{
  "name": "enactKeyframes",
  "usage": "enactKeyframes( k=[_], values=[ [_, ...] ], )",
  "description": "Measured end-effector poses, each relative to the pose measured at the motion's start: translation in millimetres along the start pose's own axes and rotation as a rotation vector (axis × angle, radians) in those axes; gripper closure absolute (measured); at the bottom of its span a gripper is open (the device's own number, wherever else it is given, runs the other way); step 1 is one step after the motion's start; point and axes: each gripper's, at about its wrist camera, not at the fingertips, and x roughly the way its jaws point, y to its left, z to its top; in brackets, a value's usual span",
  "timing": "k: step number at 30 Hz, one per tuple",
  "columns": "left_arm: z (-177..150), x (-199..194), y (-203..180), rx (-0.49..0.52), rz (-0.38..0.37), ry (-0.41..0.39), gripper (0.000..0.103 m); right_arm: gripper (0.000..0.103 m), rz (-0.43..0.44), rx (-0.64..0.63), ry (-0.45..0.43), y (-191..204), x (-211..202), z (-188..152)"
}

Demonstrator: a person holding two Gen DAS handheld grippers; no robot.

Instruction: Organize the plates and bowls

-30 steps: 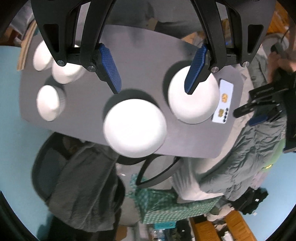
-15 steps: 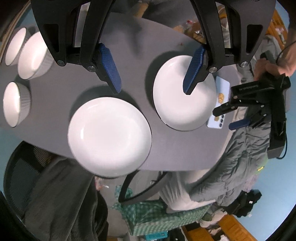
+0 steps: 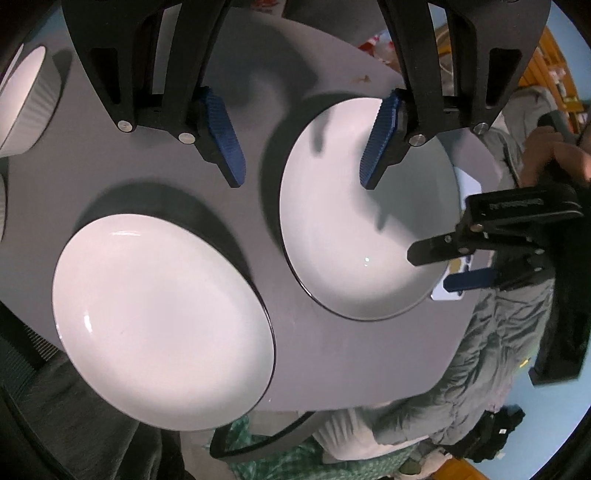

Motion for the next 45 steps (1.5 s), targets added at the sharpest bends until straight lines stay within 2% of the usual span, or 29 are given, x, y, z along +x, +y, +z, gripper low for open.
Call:
enactKeyframes(
  k=[2, 6, 9, 16, 23, 27, 37, 45],
  values=[
    [1.9, 2.7, 0.5, -0.007, -0.013, 0.014, 0.040, 0.045, 0.006, 0.013, 0.009, -3.1, 4.2, -0.9],
    [1.1, 9.8, 4.5, -0.030, -0.026, 0.040, 0.056, 0.050, 0.029, 0.042, 0.019, -9.4, 6.1, -2.4],
    [-2.2, 11.5, 5.2, -0.037, -0.030, 0.040, 0.057, 0.053, 0.032, 0.044, 0.022, -11.8, 7.1, -2.8],
    [-1.7, 14.9, 15.6, -0.076, -0.015, 0.062, 0.078, 0.067, 0.046, 0.058, 0.048, -11.8, 19.7, 1.7],
    [-5.2, 12.4, 19.2, -0.095, -0.014, 0.059, 0.079, 0.087, 0.048, 0.079, 0.069, -19.9, 21.2, -5.2],
    [-5.4, 13.7, 20.7, -0.094, -0.020, 0.059, 0.079, 0.087, 0.078, 0.111, 0.080, -26.3, 22.1, -3.1],
    [-0.7, 16.5, 12.2, -0.066, -0.010, 0.087, 0.079, 0.090, 0.081, 0.108, 0.069, -29.8, 19.6, -5.7],
    [-13.3, 22.2, -14.1, -0.024, -0.015, 0.128, 0.079, 0.091, 0.098, 0.163, 0.072, -41.2, 17.4, -13.2]
  ],
)
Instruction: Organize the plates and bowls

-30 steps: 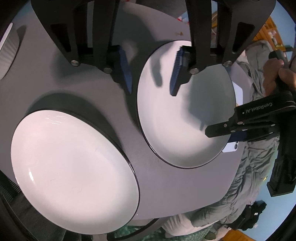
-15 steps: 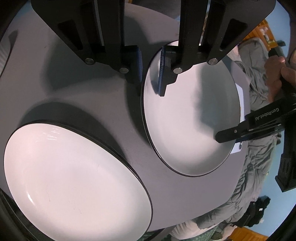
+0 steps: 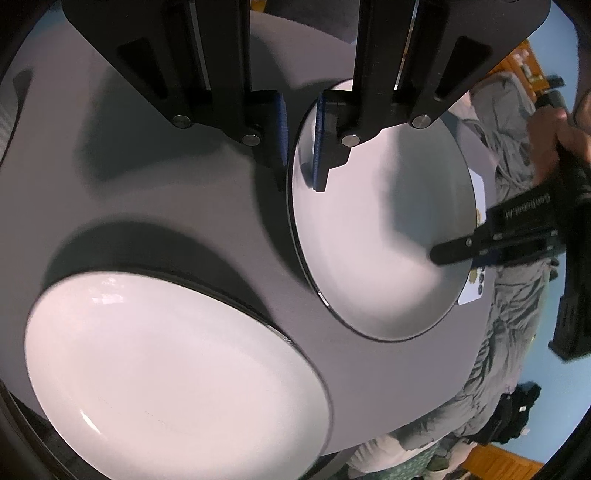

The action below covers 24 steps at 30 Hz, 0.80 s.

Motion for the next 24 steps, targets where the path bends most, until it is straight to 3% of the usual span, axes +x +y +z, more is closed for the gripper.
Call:
enactKeyframes(
  k=[24],
  values=[
    [-11.9, 23.5, -110.5, 0.018, -0.131, 0.041, 0.079, 0.090, -0.069, 0.056, -0.016, -84.8, -40.8, -40.2]
  ],
)
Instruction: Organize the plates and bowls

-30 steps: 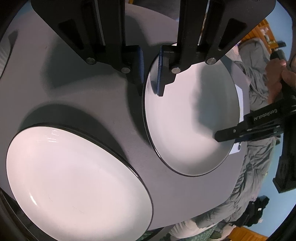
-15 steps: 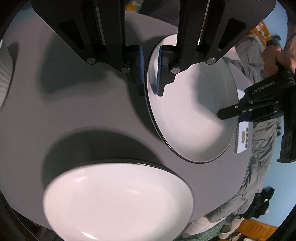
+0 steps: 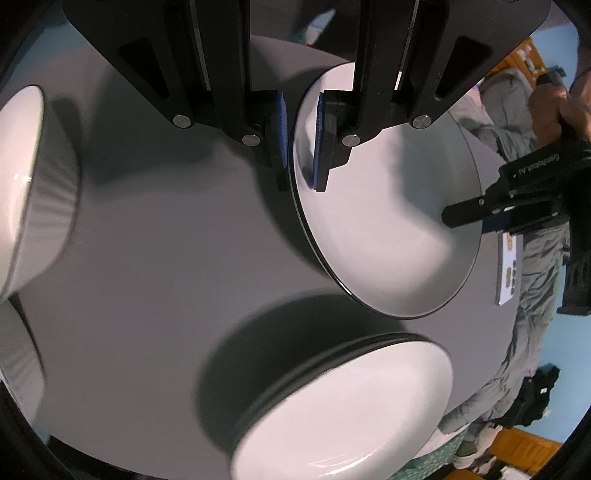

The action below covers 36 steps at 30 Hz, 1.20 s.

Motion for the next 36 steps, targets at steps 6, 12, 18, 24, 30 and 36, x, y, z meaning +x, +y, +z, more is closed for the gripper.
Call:
enactKeyframes(
  k=[6, 12, 18, 24, 30, 36],
  values=[
    [8.7, 7.9, -23.9, -0.005, -0.012, 0.000, 0.079, 0.090, -0.041, -0.016, -0.014, -19.1, -8.9, -1.3],
    [11.5, 12.0, -38.8, -0.001, -0.018, 0.005, 0.079, 0.090, -0.067, -0.026, -0.024, -29.8, -13.2, 1.6],
    [12.1, 13.4, -45.0, -0.010, -0.013, 0.000, 0.079, 0.090, -0.078, -0.044, -0.031, -26.9, -12.3, 5.1],
    [3.3, 5.4, -34.9, -0.016, -0.017, 0.000, 0.079, 0.089, -0.061, -0.032, -0.048, -23.4, -9.8, 2.7],
    [-5.8, 6.7, -28.9, 0.002, -0.018, 0.024, 0.079, 0.089, -0.029, 0.036, -0.064, -33.7, -6.2, -8.1],
    [-7.4, 6.5, -26.6, 0.015, -0.031, 0.015, 0.081, 0.086, 0.006, 0.100, -0.104, -40.5, -4.2, -15.1]
  ],
)
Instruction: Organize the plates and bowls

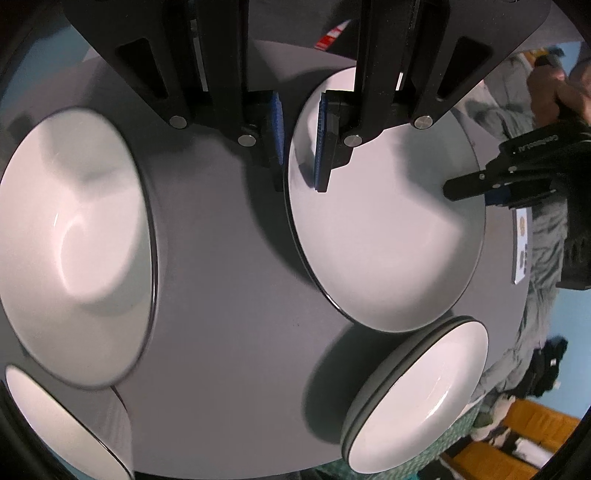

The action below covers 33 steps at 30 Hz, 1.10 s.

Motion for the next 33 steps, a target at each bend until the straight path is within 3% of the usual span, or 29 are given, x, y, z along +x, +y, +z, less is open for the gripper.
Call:
enactKeyframes(
  k=[15, 25, 33],
  values=[
    [5.4, 7.7, -2.3, -0.030, -0.015, -0.002, 0.085, 0.085, 0.037, 0.096, -0.078, -8.2, -1.6, -9.3],
    [-0.6, -1.0, -2.4, -0.002, 0.017, -0.016, 0.084, 0.085, 0.015, 0.059, -0.060, -1.6, -3.9, -8.4],
    [-6.2, -21.1, 4.1, 0.011, 0.029, -0.032, 0.083, 0.088, 0.047, 0.037, -0.056, 14.6, -9.2, -10.4]
  ],
)
